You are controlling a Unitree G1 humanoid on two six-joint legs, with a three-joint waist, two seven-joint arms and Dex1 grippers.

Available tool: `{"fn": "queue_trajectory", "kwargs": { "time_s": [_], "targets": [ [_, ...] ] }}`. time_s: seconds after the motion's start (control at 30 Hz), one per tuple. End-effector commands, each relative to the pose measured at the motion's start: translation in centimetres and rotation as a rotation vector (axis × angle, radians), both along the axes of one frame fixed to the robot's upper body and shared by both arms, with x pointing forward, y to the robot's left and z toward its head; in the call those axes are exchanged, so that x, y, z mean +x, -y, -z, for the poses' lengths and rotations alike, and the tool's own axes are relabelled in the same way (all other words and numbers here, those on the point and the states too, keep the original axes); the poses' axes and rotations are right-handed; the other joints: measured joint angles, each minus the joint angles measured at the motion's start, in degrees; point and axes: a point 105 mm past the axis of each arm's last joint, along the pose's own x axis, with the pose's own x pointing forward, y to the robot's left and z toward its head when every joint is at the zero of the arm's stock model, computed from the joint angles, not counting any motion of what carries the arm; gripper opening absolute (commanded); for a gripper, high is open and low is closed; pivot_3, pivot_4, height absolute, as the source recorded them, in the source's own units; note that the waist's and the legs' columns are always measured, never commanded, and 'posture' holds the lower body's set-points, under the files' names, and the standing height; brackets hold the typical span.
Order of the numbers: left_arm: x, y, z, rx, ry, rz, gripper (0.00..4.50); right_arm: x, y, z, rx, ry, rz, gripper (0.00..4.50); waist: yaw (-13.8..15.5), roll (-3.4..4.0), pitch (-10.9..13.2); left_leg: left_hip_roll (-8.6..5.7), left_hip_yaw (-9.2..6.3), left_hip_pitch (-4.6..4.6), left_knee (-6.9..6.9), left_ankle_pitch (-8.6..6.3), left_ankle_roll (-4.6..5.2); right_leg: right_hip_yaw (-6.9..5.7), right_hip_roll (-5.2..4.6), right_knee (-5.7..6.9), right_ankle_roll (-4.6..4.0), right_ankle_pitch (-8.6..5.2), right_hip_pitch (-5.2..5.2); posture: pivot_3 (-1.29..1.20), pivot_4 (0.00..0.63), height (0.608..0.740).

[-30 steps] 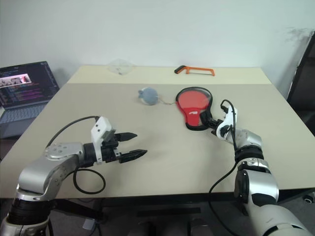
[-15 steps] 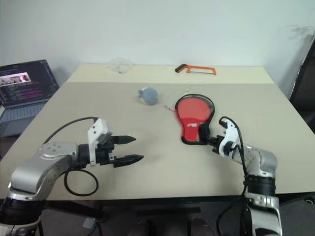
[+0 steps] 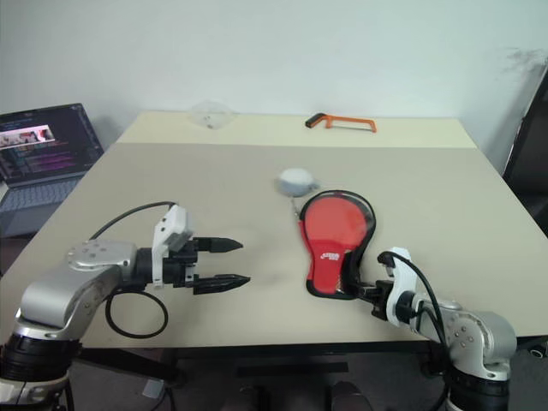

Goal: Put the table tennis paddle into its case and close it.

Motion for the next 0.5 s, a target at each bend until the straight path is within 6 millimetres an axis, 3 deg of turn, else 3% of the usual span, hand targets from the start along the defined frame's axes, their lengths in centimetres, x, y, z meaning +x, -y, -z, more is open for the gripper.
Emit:
{"fn": "queue_trajectory", "kwargs": {
  "time_s": [0.03,0.5],
  "targets": [
    [-0.07,0.18,-1.43,-0.026,0.058,0.024,4.5,-3.25,-2.17,0.96,0.032,-0.098,-0.174,0.03,0.02,-0.01,0.0,0.0,0.0,0.0,0.0,0.0,0.0,0.0,0.0,0.0,0.0,-0.01,0.0,0.0,0.15,0.74],
    [-0.22,0.48,-1.21,-0.031,0.055,0.023,4.5,-3.22,-1.88,1.64,0.003,-0.116,-0.173,0.03,-0.05,-0.2,-0.12,0.06,-0.01,0.04,0.0,0.0,0.0,0.01,0.05,0.0,-0.01,-0.03,0.0,0.0,0.15,0.74]
  ]
}}
